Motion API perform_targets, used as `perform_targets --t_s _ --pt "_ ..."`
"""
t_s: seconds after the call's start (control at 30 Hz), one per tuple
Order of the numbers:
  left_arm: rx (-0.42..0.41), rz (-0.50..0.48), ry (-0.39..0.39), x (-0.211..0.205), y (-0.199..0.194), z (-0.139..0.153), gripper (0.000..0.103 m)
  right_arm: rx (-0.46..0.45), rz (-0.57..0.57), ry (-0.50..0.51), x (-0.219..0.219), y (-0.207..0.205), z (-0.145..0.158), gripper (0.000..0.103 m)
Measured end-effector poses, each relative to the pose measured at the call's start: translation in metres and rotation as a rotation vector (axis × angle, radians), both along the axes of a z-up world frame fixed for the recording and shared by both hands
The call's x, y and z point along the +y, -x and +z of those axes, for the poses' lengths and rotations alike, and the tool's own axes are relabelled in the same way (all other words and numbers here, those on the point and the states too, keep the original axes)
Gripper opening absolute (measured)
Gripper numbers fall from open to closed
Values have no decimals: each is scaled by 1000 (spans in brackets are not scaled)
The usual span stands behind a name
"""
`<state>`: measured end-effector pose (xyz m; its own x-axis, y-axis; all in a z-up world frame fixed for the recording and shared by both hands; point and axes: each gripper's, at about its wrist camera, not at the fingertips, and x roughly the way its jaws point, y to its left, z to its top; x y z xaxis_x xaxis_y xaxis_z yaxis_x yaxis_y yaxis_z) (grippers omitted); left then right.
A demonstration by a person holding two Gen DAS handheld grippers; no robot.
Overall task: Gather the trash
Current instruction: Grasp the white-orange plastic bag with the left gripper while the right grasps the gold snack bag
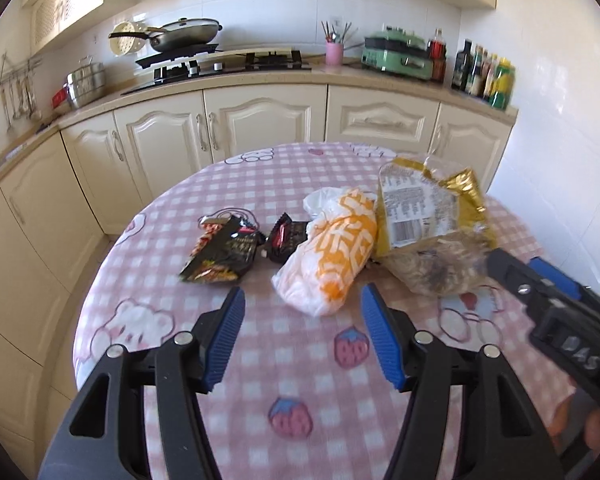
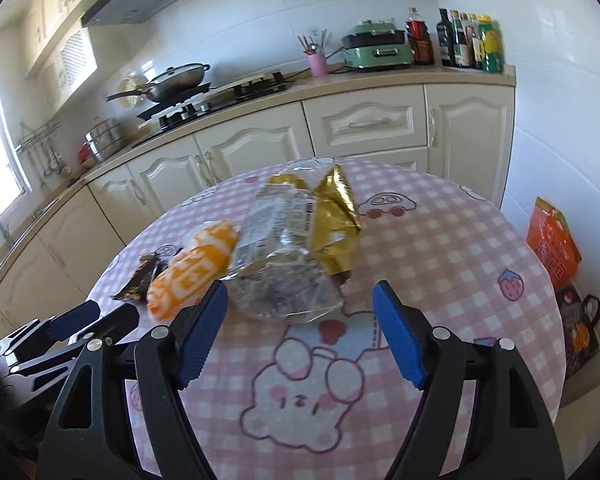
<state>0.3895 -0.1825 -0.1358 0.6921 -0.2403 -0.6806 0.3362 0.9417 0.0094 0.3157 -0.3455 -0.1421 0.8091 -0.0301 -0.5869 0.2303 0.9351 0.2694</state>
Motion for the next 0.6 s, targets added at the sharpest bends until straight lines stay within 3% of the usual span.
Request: perform_targets --t_s 0.23,0.3,0.33,0.5,0.57,0.6 --pt "41 -19 -13 -20 -26 -18 59 27 -26 -92 -17 -26 -12 72" --pt "52 -28 -5 -21 -30 -20 49 35 -27 -118 -20 -34 -15 72" --pt "61 -40 1 -21 -31 -21 34 37 -24 -131 -22 -37 -16 72" --pt "65 -56 38 -17 -30 -21 25 49 3 -203 -29 -48 -22 71" --pt "63 -60 54 -14 -27 -19 23 46 26 -196 -27 -48 -19 50" --pt "60 -63 68 -13 -24 -18 23 44 29 -183 -26 -47 -18 47"
